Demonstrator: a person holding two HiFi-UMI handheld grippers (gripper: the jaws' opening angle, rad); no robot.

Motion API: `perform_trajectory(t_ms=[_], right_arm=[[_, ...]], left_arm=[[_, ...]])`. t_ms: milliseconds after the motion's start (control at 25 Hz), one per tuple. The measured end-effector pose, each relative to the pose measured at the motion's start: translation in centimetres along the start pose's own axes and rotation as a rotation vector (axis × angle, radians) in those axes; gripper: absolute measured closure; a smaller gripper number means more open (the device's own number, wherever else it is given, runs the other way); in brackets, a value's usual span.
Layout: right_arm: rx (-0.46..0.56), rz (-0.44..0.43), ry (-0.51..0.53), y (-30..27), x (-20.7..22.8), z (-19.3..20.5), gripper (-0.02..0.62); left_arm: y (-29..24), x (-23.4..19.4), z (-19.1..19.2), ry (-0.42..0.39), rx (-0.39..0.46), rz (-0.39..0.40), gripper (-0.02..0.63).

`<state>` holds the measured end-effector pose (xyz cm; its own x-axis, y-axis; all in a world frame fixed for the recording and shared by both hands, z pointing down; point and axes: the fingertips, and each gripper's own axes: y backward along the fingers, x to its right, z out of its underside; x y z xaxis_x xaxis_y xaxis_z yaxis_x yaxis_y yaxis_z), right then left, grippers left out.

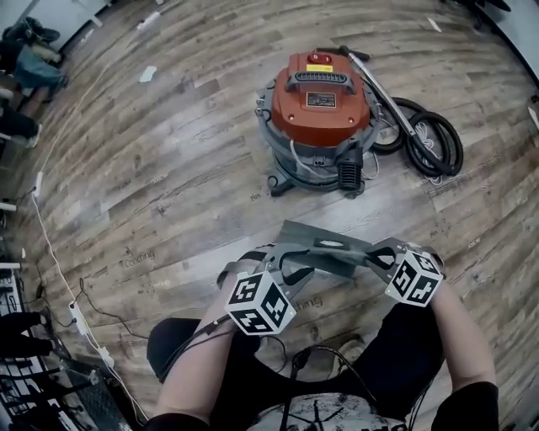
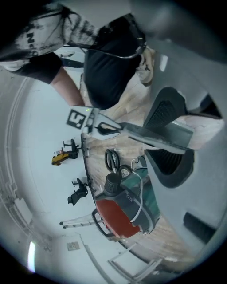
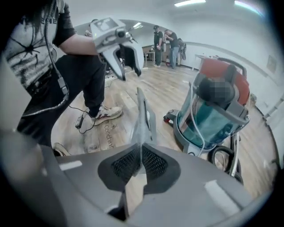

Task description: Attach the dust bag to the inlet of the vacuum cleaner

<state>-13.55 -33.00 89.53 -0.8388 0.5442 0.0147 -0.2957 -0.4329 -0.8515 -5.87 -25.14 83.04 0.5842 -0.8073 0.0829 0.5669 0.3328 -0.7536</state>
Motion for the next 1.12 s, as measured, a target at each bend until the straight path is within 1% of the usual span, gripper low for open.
perform_trajectory(t_ms=[80,160,240,320,440,480,520,560,600,760,880,960,1080,1120], right_arm=[[0.021,-0.012,0.035,1.8,-0.1,-1.5,0.574],[0.03,-0.025,0.078,3.3,-0.7,-2.9,0.574],[0.035,-0.031,0.113,4.2,-1.4,-3.9,0.574],[0.043,-0.032,0.124,4.6,-1.9,-4.7,0.574],[0.057,-0.036,0.117,4.9,-2.3,-5.3,0.574],[0.058,-0.034,0.117,5.0,-2.4,-5.4,0.574],[0.058,-0.03,0.115,5.1,-2.4,-5.4,0.574],[0.059,-0.026,0.112,5.2,-2.3,-5.4,0.574],[0.06,-0.02,0.109,5.3,-2.2,-5.4,0.574],[0.058,0.025,0.12,5.6,-1.4,-5.5,0.571],[0.049,0.067,0.13,5.6,-0.9,-5.2,0.558],[0.056,0.084,0.121,6.0,-0.8,-5.5,0.531],[0.095,0.095,0.126,6.6,-1.1,-6.9,0.401],[0.103,0.098,0.138,6.5,-1.4,-7.4,0.382]], left_arm=[[-0.6,0.5,1.4,-0.101,-0.101,-0.025,0.443],[-0.9,0.7,1.8,-0.145,-0.141,-0.038,0.433],[-0.7,0.6,1.4,-0.152,-0.134,-0.048,0.428],[-0.5,0.7,1.1,-0.151,-0.128,-0.046,0.428],[-0.7,1.2,1.8,-0.167,-0.164,-0.029,0.431],[-0.8,1.4,1.9,-0.175,-0.175,-0.025,0.441],[-0.9,1.5,1.9,-0.18,-0.18,-0.022,0.474],[-0.9,1.6,1.7,-0.183,-0.181,-0.022,0.526],[-0.9,1.5,1.5,-0.185,-0.179,-0.025,0.552],[-0.6,0.7,0.7,-0.173,-0.166,-0.051,0.571],[-0.7,0.5,0.6,-0.146,-0.165,-0.059,0.575],[-0.8,0.4,0.7,-0.13,-0.176,-0.059,0.575],[-0.7,0.2,0.3,-0.129,-0.182,-0.066,0.575],[-0.8,0.2,0.0,-0.131,-0.181,-0.066,0.575]])
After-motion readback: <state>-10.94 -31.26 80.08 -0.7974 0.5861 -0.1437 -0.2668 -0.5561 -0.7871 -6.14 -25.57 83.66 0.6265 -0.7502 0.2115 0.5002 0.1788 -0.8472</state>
